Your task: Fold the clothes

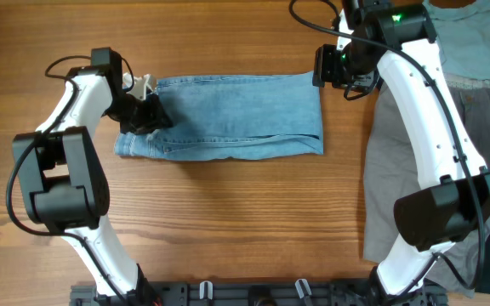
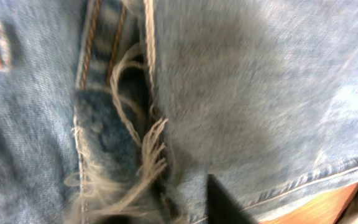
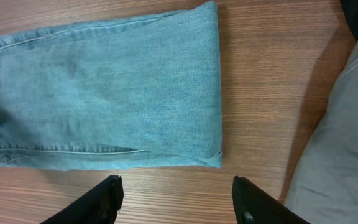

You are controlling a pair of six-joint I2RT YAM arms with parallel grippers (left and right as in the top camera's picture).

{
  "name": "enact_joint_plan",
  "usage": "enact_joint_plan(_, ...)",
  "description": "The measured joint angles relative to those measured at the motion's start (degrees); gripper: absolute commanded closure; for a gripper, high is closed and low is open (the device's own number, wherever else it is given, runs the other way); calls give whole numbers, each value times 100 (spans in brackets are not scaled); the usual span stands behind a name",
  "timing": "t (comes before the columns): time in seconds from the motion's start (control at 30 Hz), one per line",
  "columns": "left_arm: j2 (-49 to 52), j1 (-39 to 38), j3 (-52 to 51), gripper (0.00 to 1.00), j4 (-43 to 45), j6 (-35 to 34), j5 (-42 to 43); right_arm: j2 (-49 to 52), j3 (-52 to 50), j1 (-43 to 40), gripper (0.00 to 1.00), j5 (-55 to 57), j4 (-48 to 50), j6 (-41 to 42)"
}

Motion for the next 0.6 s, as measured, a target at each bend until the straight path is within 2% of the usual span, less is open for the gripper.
enact_joint_plan(0.3, 0, 0, 74, 96, 94, 17, 533, 0, 0, 0, 38, 9, -9, 0)
enact_joint_plan(0.47, -151, 28, 535, 96, -573, 7, 732, 0, 0, 0, 36, 15, -24, -2)
enact_joint_plan(0.6, -911, 52, 1158, 96, -616, -170, 1054, 0, -26, 0, 48, 26, -160, -17)
